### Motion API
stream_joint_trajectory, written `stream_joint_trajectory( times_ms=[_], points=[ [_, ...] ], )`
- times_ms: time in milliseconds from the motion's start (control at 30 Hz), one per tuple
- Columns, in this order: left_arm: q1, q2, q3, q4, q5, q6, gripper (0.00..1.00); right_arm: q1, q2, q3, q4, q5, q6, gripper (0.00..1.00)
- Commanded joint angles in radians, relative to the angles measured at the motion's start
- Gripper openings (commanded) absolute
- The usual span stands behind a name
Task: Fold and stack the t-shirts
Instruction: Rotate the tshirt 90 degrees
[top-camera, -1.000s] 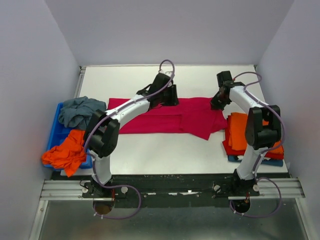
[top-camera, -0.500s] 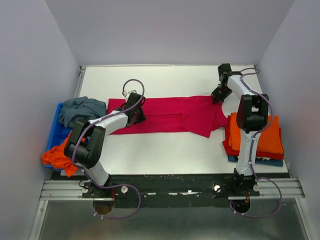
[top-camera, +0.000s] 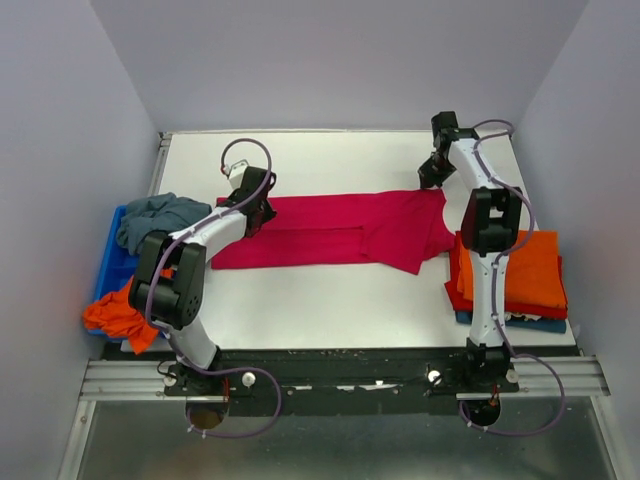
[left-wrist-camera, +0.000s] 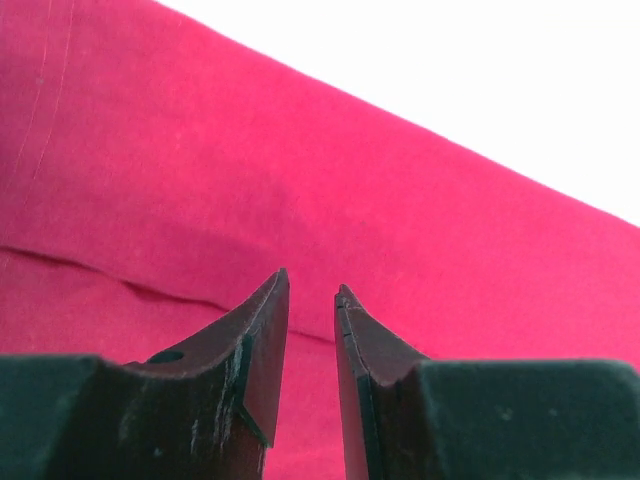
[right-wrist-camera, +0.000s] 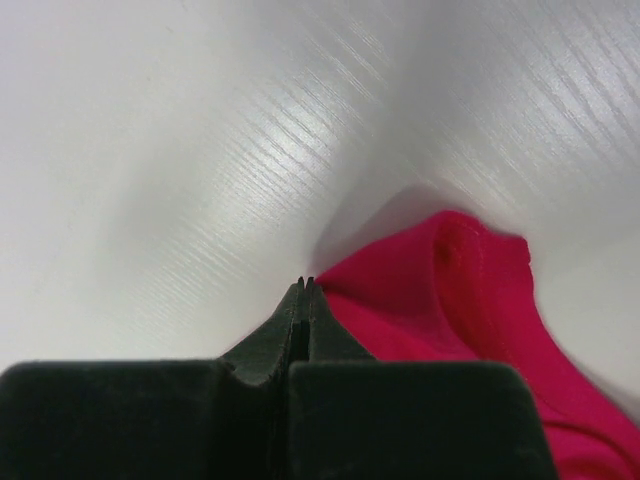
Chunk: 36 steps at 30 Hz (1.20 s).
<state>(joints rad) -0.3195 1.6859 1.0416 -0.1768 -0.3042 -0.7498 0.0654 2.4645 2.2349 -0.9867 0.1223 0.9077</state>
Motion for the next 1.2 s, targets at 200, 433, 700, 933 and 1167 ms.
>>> stream_joint_trajectory(
  times_ms=[200,433,700,933,1167],
  points=[
    [0.049,0.066,0.100,-0.029,-0.033,0.027,0.36,-0.001,-0.205,-0.108,0.109,0.065,-0.090,0.11],
    [0.082,0.032,0.086,-0.015,-0.038,0.053,0.36,-0.045,-0.380,-0.421,0.212,0.051,0.003,0.53],
    [0.082,0.005,0.054,0.011,-0.010,0.050,0.37,-0.088,-0.254,-0.357,0.188,-0.001,0.095,0.44],
    [0.097,0.006,0.055,0.005,-0.009,0.053,0.37,-0.090,-0.171,-0.278,0.201,0.011,0.100,0.40],
    [0.106,0.017,0.054,0.007,-0.001,0.056,0.37,-0.090,-0.130,-0.247,0.215,-0.012,0.100,0.06]
  ],
)
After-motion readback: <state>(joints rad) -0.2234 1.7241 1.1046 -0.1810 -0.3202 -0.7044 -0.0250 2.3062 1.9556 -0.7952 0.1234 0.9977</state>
